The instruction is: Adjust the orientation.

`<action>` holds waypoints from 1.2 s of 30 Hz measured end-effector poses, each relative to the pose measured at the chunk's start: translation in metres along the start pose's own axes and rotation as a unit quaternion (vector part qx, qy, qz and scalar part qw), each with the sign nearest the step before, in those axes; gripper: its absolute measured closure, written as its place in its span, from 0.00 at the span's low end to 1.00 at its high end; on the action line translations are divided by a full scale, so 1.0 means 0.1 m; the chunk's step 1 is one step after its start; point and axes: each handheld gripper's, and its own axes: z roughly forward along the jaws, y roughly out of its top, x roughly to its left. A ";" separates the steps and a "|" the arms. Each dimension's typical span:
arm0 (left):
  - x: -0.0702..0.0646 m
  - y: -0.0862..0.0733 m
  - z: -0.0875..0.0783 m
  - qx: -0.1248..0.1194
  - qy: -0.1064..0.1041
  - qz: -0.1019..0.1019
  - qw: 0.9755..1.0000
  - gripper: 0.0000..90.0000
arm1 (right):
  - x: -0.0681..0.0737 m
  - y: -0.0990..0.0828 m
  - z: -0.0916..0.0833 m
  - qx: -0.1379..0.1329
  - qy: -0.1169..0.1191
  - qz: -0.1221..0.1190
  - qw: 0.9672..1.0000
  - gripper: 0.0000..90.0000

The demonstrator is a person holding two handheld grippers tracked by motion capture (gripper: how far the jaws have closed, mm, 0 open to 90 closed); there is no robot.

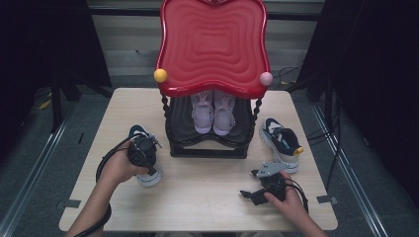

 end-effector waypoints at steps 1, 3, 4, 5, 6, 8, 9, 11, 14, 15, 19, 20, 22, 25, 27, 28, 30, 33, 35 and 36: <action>0.00 0.00 0.00 0.001 -0.002 0.000 1.000 0.80 | 0.00 0.00 0.00 0.000 0.000 0.000 1.000 0.14; 0.00 -0.01 0.00 0.000 -0.004 -0.001 1.000 0.80 | 0.00 0.00 0.00 0.000 0.000 0.000 1.000 0.14; 0.00 -0.01 -0.01 0.001 -0.005 0.003 1.000 0.80 | 0.00 0.00 0.00 0.000 0.000 0.000 1.000 0.14; 0.00 -0.01 -0.01 0.002 -0.006 0.002 1.000 0.80 | 0.00 0.00 0.00 0.000 0.000 0.000 1.000 0.14; 0.00 -0.02 -0.01 0.001 -0.008 0.001 1.000 0.80 | 0.00 0.00 0.00 0.000 0.000 0.000 1.000 0.14; 0.00 -0.02 -0.02 0.007 -0.013 0.003 1.000 0.80 | 0.00 0.00 0.00 0.000 0.000 0.000 1.000 0.14; 0.00 -0.02 -0.02 0.007 -0.013 0.003 1.000 0.79 | 0.00 0.00 0.00 0.000 0.000 0.000 1.000 0.14; 0.00 -0.02 -0.03 0.010 -0.017 0.002 1.000 0.77 | 0.00 0.00 0.00 0.000 0.000 0.000 1.000 0.14; 0.02 -0.02 -0.05 0.021 -0.019 0.010 1.000 0.75 | 0.00 0.00 0.00 0.000 0.000 0.000 1.000 0.14; 0.02 -0.02 -0.05 0.027 -0.019 0.013 0.999 0.75 | 0.00 0.00 0.00 0.000 0.000 0.000 1.000 0.14; 0.00 -0.01 -0.07 0.034 -0.018 0.025 0.999 0.70 | 0.00 0.00 0.00 0.000 0.000 0.000 1.000 0.14; 0.00 0.00 -0.07 0.033 -0.017 0.029 0.999 0.69 | 0.00 0.00 0.00 0.000 0.000 0.000 1.000 0.14; -0.01 0.01 -0.07 0.038 -0.015 0.031 0.999 0.68 | 0.00 0.00 0.00 0.000 0.000 0.000 1.000 0.14; -0.01 0.02 -0.07 0.047 -0.016 0.042 0.998 0.68 | 0.00 0.00 0.00 0.000 0.000 0.000 1.000 0.14; -0.01 0.03 -0.07 0.057 -0.010 0.052 0.997 0.72 | 0.00 0.00 0.00 0.000 0.000 0.000 1.000 0.14; 0.00 0.04 -0.08 0.064 -0.010 0.059 0.996 0.74 | 0.00 0.00 0.00 0.000 0.000 0.000 1.000 0.14; -0.02 0.04 -0.06 0.048 -0.013 0.044 0.998 0.75 | 0.00 0.00 0.00 0.000 0.000 0.000 1.000 0.14; -0.01 0.07 -0.06 0.043 -0.020 0.040 0.998 0.75 | 0.00 0.00 0.00 0.000 0.000 0.000 1.000 0.14; 0.00 0.08 -0.06 0.043 -0.022 0.033 0.998 0.76 | 0.00 0.00 0.00 0.000 0.000 0.000 1.000 0.14; 0.00 0.08 -0.06 0.043 -0.023 0.030 0.998 0.76 | 0.00 0.00 0.00 0.000 0.000 0.000 1.000 0.14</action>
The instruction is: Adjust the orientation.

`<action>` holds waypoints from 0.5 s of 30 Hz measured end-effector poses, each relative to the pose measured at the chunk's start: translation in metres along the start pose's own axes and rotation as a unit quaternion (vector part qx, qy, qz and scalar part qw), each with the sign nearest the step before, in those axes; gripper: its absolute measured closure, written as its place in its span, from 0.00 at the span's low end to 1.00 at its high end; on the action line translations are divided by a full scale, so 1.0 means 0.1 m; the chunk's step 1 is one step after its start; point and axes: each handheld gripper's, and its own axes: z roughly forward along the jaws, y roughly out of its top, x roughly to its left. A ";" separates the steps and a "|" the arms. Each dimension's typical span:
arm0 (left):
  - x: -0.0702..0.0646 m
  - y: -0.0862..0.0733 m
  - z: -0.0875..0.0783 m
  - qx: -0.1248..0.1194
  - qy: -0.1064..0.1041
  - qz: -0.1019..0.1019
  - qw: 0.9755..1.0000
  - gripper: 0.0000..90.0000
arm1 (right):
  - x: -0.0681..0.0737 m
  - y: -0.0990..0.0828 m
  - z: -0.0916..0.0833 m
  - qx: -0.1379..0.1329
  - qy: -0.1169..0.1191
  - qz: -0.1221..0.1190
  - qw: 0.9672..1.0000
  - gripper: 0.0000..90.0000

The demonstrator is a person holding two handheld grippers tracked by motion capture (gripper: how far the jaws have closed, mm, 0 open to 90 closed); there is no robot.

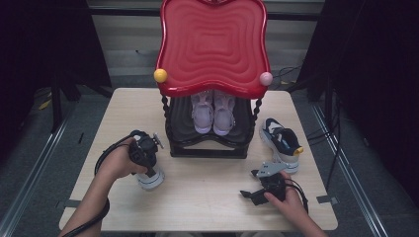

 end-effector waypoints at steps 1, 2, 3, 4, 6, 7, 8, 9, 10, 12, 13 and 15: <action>0.00 0.00 0.00 0.001 -0.002 -0.002 1.000 0.75 | 0.00 0.00 0.00 0.000 0.000 0.000 1.000 0.14; 0.01 0.01 0.00 0.004 -0.003 0.001 1.000 0.75 | 0.00 0.00 0.00 0.000 0.000 0.000 1.000 0.14; 0.01 0.01 -0.01 0.009 -0.004 0.003 1.000 0.75 | 0.00 0.00 0.00 0.000 0.000 0.000 1.000 0.14; 0.03 0.02 -0.01 0.024 -0.002 0.016 1.000 0.75 | 0.00 0.00 0.00 0.000 0.000 0.000 1.000 0.14; 0.01 0.03 0.00 0.023 -0.006 0.003 1.000 0.74 | 0.00 0.00 0.00 0.000 0.000 0.000 1.000 0.14; 0.01 0.04 0.00 0.029 -0.008 0.004 1.000 0.74 | 0.00 0.00 0.00 0.000 0.000 0.000 1.000 0.14; 0.03 0.06 0.00 0.038 -0.004 0.020 0.999 0.74 | 0.00 0.00 0.00 0.000 0.000 0.000 1.000 0.14; 0.01 0.06 0.00 0.039 -0.005 0.012 0.999 0.74 | 0.00 0.00 0.00 0.000 0.000 0.000 1.000 0.14; 0.02 0.07 0.01 0.049 -0.003 0.023 0.999 0.74 | 0.00 0.00 0.00 0.000 0.000 0.000 1.000 0.14; 0.02 0.08 0.01 0.055 -0.003 0.022 0.998 0.76 | 0.00 0.00 0.00 0.000 0.000 0.000 1.000 0.14; 0.00 0.09 0.02 0.052 -0.006 0.015 0.999 0.77 | 0.00 0.00 0.00 0.000 0.000 0.000 1.000 0.14; 0.01 0.10 0.01 0.059 -0.001 0.022 0.998 0.77 | 0.00 0.00 0.00 0.000 0.000 0.000 1.000 0.14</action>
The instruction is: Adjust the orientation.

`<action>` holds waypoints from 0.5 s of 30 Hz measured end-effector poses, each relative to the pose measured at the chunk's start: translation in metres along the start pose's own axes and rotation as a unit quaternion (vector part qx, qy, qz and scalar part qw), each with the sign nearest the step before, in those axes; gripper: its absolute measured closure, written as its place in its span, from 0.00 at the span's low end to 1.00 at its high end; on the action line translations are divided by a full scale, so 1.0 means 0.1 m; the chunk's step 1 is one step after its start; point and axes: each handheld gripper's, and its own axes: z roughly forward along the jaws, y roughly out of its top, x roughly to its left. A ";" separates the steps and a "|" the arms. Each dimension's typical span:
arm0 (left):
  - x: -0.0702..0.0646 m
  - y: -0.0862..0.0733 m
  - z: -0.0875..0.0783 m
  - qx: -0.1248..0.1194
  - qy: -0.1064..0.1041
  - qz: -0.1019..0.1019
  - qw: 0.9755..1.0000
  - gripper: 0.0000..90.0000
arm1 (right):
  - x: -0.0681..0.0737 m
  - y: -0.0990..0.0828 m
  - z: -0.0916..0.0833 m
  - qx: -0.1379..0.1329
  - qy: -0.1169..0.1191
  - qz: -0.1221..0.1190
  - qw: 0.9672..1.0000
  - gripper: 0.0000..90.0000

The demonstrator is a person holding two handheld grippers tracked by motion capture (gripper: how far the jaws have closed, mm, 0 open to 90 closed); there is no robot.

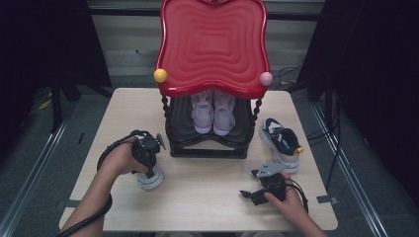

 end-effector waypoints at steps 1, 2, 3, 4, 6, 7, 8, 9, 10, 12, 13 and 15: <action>0.00 0.00 0.00 -0.002 0.001 -0.004 1.000 0.77 | 0.00 0.00 0.00 0.000 0.000 0.000 1.000 0.14; 0.00 0.00 -0.01 0.000 0.001 -0.004 1.000 0.78 | 0.00 0.00 0.00 0.000 0.000 0.000 1.000 0.14; -0.01 0.00 -0.01 -0.001 0.004 -0.004 1.000 0.78 | 0.00 0.00 0.00 0.000 0.000 0.000 1.000 0.14; -0.01 0.00 -0.01 -0.001 0.008 -0.003 1.000 0.78 | 0.00 0.00 0.00 0.000 0.000 0.000 1.000 0.14; -0.02 -0.01 -0.01 -0.011 0.007 -0.018 1.000 0.79 | 0.00 0.00 0.00 0.000 0.000 0.000 1.000 0.14; -0.02 -0.01 -0.03 -0.006 0.009 -0.015 1.000 0.79 | 0.00 0.00 0.00 0.000 0.000 0.000 1.000 0.14; -0.02 -0.01 -0.06 -0.002 0.012 -0.012 1.000 0.80 | 0.00 0.00 0.00 0.000 0.000 0.000 1.000 0.14; -0.02 -0.01 -0.08 -0.001 0.013 -0.010 1.000 0.80 | 0.00 0.00 0.00 0.000 0.000 0.000 1.000 0.14; -0.03 -0.01 -0.09 -0.006 0.013 -0.013 1.000 0.80 | 0.00 0.00 0.00 0.000 0.000 0.000 1.000 0.14; -0.03 0.00 -0.13 -0.002 0.013 -0.009 1.000 0.80 | 0.00 0.00 0.00 -0.001 0.000 0.001 1.000 0.14; -0.05 0.01 -0.15 -0.005 0.014 -0.010 1.000 0.81 | 0.00 0.00 0.00 -0.001 0.000 0.001 1.000 0.14; -0.05 0.02 -0.20 -0.004 0.014 -0.010 1.000 0.81 | 0.00 0.00 0.00 -0.001 0.000 0.002 1.000 0.14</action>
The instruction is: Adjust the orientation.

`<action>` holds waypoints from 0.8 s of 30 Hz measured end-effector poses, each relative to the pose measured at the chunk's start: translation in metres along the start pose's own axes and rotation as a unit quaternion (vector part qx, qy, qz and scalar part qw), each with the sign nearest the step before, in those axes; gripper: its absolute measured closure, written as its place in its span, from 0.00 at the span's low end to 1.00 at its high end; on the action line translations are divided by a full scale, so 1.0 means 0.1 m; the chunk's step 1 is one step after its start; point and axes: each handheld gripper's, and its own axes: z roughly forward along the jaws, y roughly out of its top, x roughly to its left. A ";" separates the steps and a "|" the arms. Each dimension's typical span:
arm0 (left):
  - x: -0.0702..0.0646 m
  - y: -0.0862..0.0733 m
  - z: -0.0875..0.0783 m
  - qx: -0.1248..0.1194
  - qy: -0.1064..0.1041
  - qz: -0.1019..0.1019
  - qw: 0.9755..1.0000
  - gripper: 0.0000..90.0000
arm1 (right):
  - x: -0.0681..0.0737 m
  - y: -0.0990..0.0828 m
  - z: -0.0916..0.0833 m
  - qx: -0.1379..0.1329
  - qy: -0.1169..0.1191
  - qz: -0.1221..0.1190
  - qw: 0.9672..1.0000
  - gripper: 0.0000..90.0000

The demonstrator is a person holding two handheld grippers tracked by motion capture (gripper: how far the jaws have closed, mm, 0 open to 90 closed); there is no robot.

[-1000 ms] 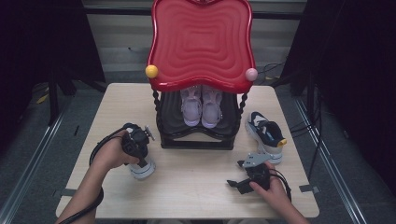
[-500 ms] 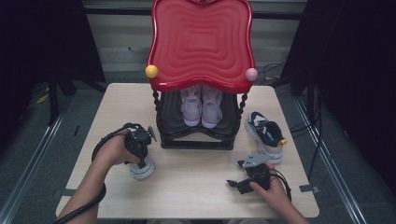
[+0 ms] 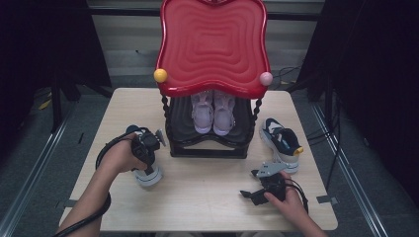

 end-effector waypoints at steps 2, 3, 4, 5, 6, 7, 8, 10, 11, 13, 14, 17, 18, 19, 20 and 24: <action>-0.02 0.01 -0.03 -0.004 -0.003 -0.008 1.000 0.81 | 0.00 0.00 0.00 0.000 0.000 0.000 1.000 0.14; -0.02 0.02 -0.06 0.005 0.000 0.000 1.000 0.81 | 0.00 0.00 0.00 -0.002 -0.002 -0.003 1.000 0.14; -0.03 0.02 -0.08 0.004 -0.002 0.000 1.000 0.81 | 0.00 0.00 0.00 -0.002 -0.002 -0.003 1.000 0.14; -0.04 0.02 -0.11 0.001 -0.001 -0.001 1.000 0.81 | 0.00 0.00 0.00 -0.002 -0.002 -0.003 1.000 0.14; -0.04 0.02 -0.13 0.002 -0.003 0.000 1.000 0.81 | 0.00 0.00 0.00 -0.002 -0.002 -0.002 1.000 0.14; -0.04 0.02 -0.16 0.000 -0.004 0.001 1.000 0.81 | 0.00 0.00 0.00 -0.002 -0.002 -0.003 1.000 0.14; -0.04 0.02 -0.19 -0.003 -0.006 0.000 1.000 0.81 | 0.00 0.00 0.00 -0.002 -0.002 -0.003 1.000 0.14; -0.06 0.02 -0.24 -0.003 -0.008 -0.003 1.000 0.81 | 0.00 0.00 0.00 -0.002 -0.002 -0.002 1.000 0.14; -0.06 0.01 -0.27 -0.002 -0.009 -0.005 1.000 0.81 | 0.00 0.00 0.00 -0.002 -0.002 -0.003 1.000 0.14; -0.07 0.01 -0.35 -0.001 -0.010 -0.005 1.000 0.81 | 0.00 0.00 0.00 -0.001 -0.002 -0.002 1.000 0.14; -0.07 0.01 -0.38 -0.001 -0.009 -0.005 1.000 0.81 | 0.00 0.00 0.00 -0.001 -0.002 -0.002 1.000 0.14; -0.08 0.01 -0.50 -0.002 -0.004 -0.007 1.000 0.81 | 0.00 0.00 0.00 -0.001 -0.002 -0.001 1.000 0.14; -0.09 0.01 -0.54 -0.006 -0.006 -0.006 1.000 0.81 | 0.00 0.00 0.00 -0.001 -0.002 -0.001 1.000 0.14; -0.10 0.01 -0.57 -0.009 -0.009 -0.008 1.000 0.81 | 0.00 0.00 0.00 -0.001 -0.002 -0.002 1.000 0.14; -0.11 0.01 -0.61 -0.011 -0.011 -0.012 1.000 0.81 | 0.00 0.00 0.00 -0.001 -0.002 -0.002 1.000 0.14; -0.12 0.01 -0.77 -0.014 -0.013 -0.007 1.000 0.81 | 0.00 0.00 0.00 0.000 -0.002 -0.002 1.000 0.14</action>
